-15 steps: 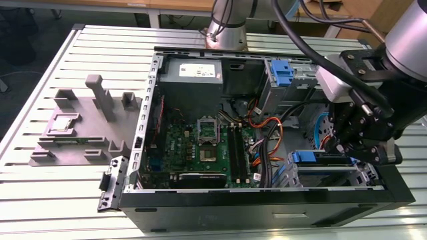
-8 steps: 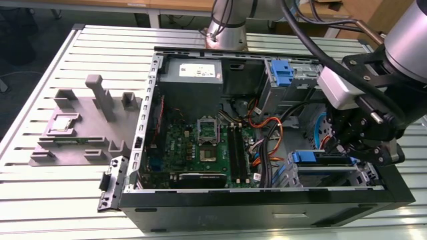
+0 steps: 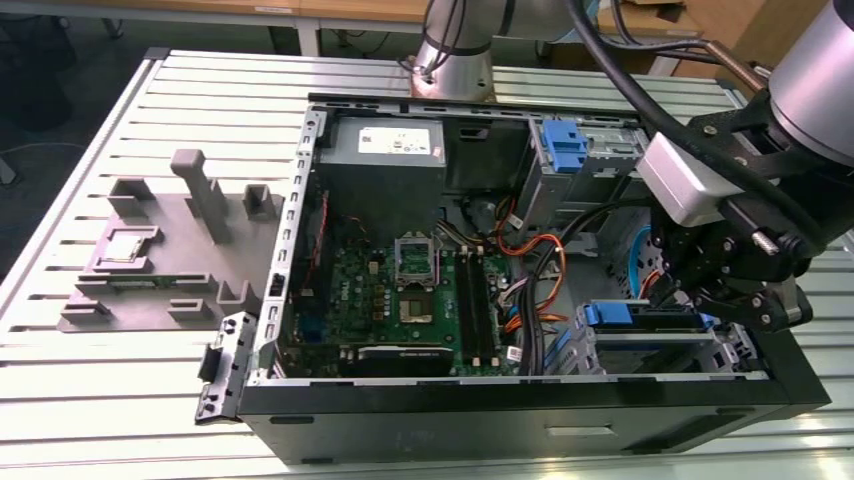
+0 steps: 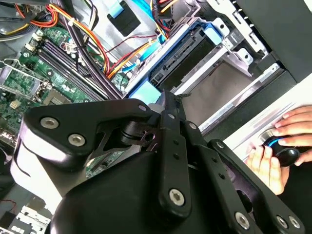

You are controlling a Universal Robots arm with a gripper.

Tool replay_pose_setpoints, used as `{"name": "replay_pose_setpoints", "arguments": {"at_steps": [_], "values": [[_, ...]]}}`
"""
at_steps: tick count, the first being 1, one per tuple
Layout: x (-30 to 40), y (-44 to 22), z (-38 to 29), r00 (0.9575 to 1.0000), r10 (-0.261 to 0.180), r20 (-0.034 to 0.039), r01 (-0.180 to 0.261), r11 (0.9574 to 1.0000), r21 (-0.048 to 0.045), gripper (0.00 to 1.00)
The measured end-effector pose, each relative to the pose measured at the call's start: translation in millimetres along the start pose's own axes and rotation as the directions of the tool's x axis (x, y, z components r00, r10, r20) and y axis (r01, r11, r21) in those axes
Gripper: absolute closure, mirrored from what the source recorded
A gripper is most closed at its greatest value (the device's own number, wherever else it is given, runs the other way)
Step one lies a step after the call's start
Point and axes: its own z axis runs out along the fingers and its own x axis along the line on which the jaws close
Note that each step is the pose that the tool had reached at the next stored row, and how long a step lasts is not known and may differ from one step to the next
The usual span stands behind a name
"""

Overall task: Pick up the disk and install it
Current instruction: 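Insert the first disk wire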

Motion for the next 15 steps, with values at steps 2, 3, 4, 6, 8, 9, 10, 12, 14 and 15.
{"name": "replay_pose_setpoints", "arguments": {"at_steps": [2, 3, 4, 6, 8, 9, 10, 12, 14, 15], "values": [[0.0, 0.0, 0.0, 1.0, 0.0, 0.0001, 0.0, 1.0, 0.0, 0.9], [0.0, 0.0, 0.0, 1.0, 0.0, 0.0001, 0.0, 1.0, 0.0, 0.9], [0.0, 0.0, 0.0, 1.0, 0.0, 0.0001, 0.0, 1.0, 0.0, 0.9], [0.0, 0.0, 0.0, 1.0, 0.0, 0.0001, 0.0, 1.0, 0.0, 0.9], [0.0, 0.0, 0.0, 1.0, -0.001, 0.0, 0.001, 1.0, 0.0, 0.9], [0.0, 0.0, 0.0, 1.0, -0.001, 0.0001, 0.001, 1.0, 0.0, 0.9], [0.0, 0.0, 0.0, 1.0, -0.002, 0.0001, 0.002, 1.0, -0.0001, 0.9], [0.0, 0.0, 0.0, 1.0, -0.007, 0.0004, 0.007, 1.0, -0.0003, 0.9], [0.0, 0.0, 0.0, 0.9997, -0.024, 0.0012, 0.024, 0.9997, -0.001, 0.9], [0.0, 0.0, 0.0, 0.9994, -0.035, 0.0017, 0.035, 0.9994, -0.0014, 0.9]]}}
